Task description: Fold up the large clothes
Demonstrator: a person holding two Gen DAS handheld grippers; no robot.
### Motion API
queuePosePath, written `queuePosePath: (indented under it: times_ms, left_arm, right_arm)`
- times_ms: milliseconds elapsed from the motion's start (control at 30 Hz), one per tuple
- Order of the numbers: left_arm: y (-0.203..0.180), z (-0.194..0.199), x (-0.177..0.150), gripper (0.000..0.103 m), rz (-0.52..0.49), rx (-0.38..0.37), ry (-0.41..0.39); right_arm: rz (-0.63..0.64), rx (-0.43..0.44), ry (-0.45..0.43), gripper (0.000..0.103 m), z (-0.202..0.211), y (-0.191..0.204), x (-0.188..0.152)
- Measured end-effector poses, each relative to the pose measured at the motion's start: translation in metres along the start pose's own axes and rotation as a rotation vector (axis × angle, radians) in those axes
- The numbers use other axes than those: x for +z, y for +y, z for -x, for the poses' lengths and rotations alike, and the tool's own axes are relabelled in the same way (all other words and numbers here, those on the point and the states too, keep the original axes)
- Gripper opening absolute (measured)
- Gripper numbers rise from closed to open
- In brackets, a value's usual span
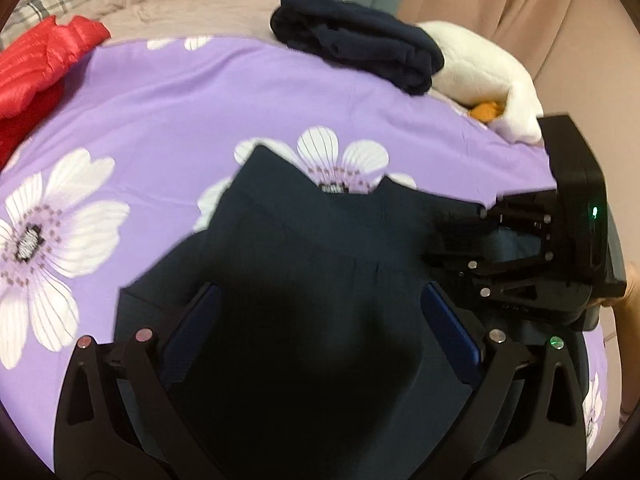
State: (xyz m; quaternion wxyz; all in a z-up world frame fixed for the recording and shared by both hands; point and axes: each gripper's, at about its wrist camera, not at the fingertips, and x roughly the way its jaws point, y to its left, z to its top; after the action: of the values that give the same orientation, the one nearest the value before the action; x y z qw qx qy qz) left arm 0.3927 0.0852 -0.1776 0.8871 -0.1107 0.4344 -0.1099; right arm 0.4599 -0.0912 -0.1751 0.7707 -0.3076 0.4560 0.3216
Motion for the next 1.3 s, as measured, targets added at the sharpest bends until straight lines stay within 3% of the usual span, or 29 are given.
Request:
queuePosePath:
  times_ms: [33, 200, 233, 267, 300, 400, 567, 733, 833, 867, 933, 1033, 1100, 1200, 1233, 1267, 1300]
  left_arm:
    - [-0.001, -0.003, -0.002, 0.101, -0.002, 0.000, 0.011]
    - [-0.001, -0.014, -0.010, 0.101, -0.025, 0.013, 0.048]
    - [-0.002, -0.015, -0.010, 0.101, -0.028, 0.014, 0.052]
    - [-0.002, -0.017, -0.011, 0.101, -0.032, 0.016, 0.059]
    - [-0.002, -0.019, -0.011, 0.101, -0.034, 0.018, 0.063]
    - [-0.001, -0.022, -0.011, 0.101, -0.046, 0.033, 0.066]
    - [0.005, -0.027, 0.001, 0.101, -0.021, 0.138, 0.017]
    - [0.022, -0.038, 0.011, 0.101, 0.039, 0.191, 0.052]
    - [0.023, -0.027, 0.010, 0.101, 0.018, 0.187, 0.039]
    - [0.022, -0.022, 0.008, 0.101, 0.010, 0.175, 0.033]
    - [0.017, -0.009, 0.002, 0.101, -0.008, 0.119, 0.029]
    - [-0.003, 0.001, -0.009, 0.101, -0.097, 0.064, 0.034]
    - [-0.021, -0.003, -0.016, 0.101, -0.170, 0.061, 0.055]
    - [-0.039, -0.023, -0.027, 0.101, -0.218, 0.079, 0.113]
    - [-0.039, -0.027, -0.028, 0.101, -0.210, 0.085, 0.126]
    - [-0.037, -0.032, -0.029, 0.101, -0.201, 0.103, 0.137]
    - [-0.034, -0.035, -0.029, 0.101, -0.195, 0.128, 0.141]
  right_arm:
    - [-0.001, -0.013, -0.001, 0.044, -0.002, 0.000, 0.001]
    - [-0.010, 0.019, -0.009, 0.045, -0.016, -0.001, 0.010]
    - [-0.003, 0.010, 0.011, 0.042, -0.023, 0.005, 0.010]
    - [0.004, 0.017, 0.025, 0.031, -0.028, 0.006, 0.011]
    - [0.026, 0.037, 0.047, 0.009, -0.035, 0.010, 0.014]
    - [0.127, -0.033, 0.012, 0.005, -0.030, 0.030, 0.016]
    - [0.134, -0.247, -0.119, 0.004, -0.012, 0.029, 0.039]
    - [0.058, -0.229, -0.016, 0.007, -0.047, 0.027, 0.047]
    - [-0.066, -0.175, -0.089, 0.028, -0.021, 0.014, 0.037]
    - [-0.100, -0.152, -0.152, 0.037, 0.002, 0.009, 0.027]
    - [-0.150, -0.151, -0.224, 0.048, 0.032, 0.001, 0.007]
    - [-0.230, -0.114, -0.224, 0.048, 0.059, -0.010, -0.035]
    - [-0.234, -0.079, -0.183, 0.048, 0.055, -0.007, -0.055]
    - [-0.221, -0.019, -0.113, 0.036, 0.033, 0.008, -0.070]
    - [-0.211, -0.037, -0.089, 0.034, 0.026, 0.010, -0.075]
    - [-0.190, -0.126, -0.045, 0.033, 0.010, 0.007, -0.076]
    - [-0.205, -0.178, -0.021, 0.024, 0.001, 0.002, -0.078]
